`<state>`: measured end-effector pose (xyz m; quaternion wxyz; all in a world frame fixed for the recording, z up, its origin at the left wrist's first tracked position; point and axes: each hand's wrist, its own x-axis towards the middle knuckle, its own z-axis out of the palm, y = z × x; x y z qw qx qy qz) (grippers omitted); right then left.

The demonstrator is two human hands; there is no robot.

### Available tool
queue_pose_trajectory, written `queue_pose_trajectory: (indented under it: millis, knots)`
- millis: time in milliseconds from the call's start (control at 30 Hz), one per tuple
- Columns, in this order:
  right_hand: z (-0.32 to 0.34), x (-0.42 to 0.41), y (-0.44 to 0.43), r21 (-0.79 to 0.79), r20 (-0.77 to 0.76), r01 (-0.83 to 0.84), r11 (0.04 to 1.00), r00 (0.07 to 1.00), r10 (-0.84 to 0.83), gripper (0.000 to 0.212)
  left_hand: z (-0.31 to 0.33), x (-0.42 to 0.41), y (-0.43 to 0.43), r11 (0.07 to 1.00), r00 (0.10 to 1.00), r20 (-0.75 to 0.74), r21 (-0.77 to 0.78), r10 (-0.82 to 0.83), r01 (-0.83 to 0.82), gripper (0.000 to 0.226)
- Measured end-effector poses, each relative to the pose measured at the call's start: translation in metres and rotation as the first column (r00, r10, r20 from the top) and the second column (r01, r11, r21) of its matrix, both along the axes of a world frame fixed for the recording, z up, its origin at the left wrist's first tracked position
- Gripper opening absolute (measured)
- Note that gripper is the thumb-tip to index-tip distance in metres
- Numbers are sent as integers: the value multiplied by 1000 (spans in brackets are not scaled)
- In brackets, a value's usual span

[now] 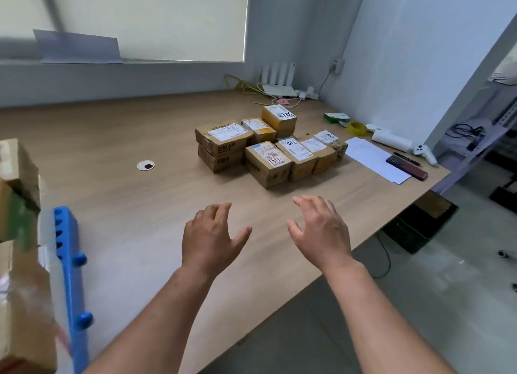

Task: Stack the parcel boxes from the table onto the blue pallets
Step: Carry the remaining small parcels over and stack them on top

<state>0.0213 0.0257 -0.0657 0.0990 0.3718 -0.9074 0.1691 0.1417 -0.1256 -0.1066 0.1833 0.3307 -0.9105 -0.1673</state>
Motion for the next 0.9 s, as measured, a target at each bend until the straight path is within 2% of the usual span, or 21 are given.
queue_pose_trajectory:
  millis: [167,400,767,900]
  knots:
    - [-4,-36,-11,9,19,15,1000,1000,-15,47,-5,-37,-11,1000,999,30,-4,-13,13,67]
    - [-12,-87,-36,22,42,-46,999,998,45,47,-4,-74,-29,999,999,38,-18,28,-28,66]
    - [-33,-197,-86,51,126,-199,979,973,191,48,-11,-155,-53,980,976,89,-11,200,-200,64]
    - [-46,-244,-101,51,159,-257,965,956,246,48,-17,-203,-57,970,969,92,52,231,-236,63]
